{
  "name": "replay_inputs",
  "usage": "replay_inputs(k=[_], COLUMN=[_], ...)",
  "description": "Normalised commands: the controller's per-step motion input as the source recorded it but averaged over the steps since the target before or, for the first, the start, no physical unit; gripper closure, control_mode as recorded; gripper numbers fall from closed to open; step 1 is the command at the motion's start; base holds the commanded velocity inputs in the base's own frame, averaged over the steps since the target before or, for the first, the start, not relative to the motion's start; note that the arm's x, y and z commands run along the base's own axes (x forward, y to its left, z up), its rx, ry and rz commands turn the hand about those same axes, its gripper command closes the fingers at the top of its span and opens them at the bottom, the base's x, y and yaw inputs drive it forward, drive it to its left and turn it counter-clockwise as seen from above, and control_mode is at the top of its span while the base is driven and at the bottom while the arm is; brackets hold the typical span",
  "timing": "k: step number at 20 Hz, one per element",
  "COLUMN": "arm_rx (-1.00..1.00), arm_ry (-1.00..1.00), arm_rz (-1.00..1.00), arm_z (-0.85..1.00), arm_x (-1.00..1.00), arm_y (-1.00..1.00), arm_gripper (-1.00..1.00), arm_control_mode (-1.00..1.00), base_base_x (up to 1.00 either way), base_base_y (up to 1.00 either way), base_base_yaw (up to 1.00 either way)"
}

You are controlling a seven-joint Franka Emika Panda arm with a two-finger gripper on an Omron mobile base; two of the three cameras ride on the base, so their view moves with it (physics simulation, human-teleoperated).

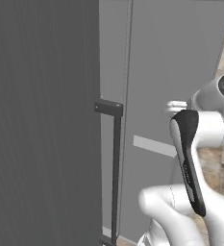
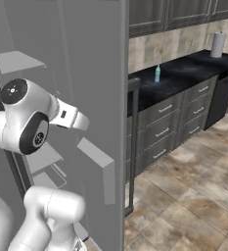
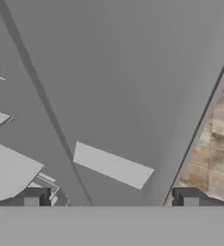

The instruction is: Take the bottled waters from the counter and place them in the freezer to freeze. Close the freezer door after placing the bottles.

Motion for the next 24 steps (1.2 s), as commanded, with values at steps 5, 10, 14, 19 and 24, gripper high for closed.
replay_inputs(k=[5,10,14,19,24], arm_rx=[0.0,0.02,0.0,0.0,0.0], arm_ry=[0.18,0.13,0.11,0.1,0.03], arm_rz=[0.02,0.0,0.0,0.0,0.0], arm_z=[-0.1,-0.48,-0.41,-0.35,-0.05], arm_x=[-0.86,-0.02,-0.04,-0.13,-0.02], arm_y=[0.54,0.0,0.02,0.07,0.0], arm_gripper=[-1.0,-1.0,-1.0,-1.0,-1.0], arm_control_mode=[-1.0,-1.0,-1.0,-1.0,-1.0], base_base_x=[0.0,0.0,0.0,0.0,0.0], base_base_y=[0.0,0.0,0.0,0.0,0.0], base_base_yaw=[0.0,0.0,0.0,0.0,0.0])
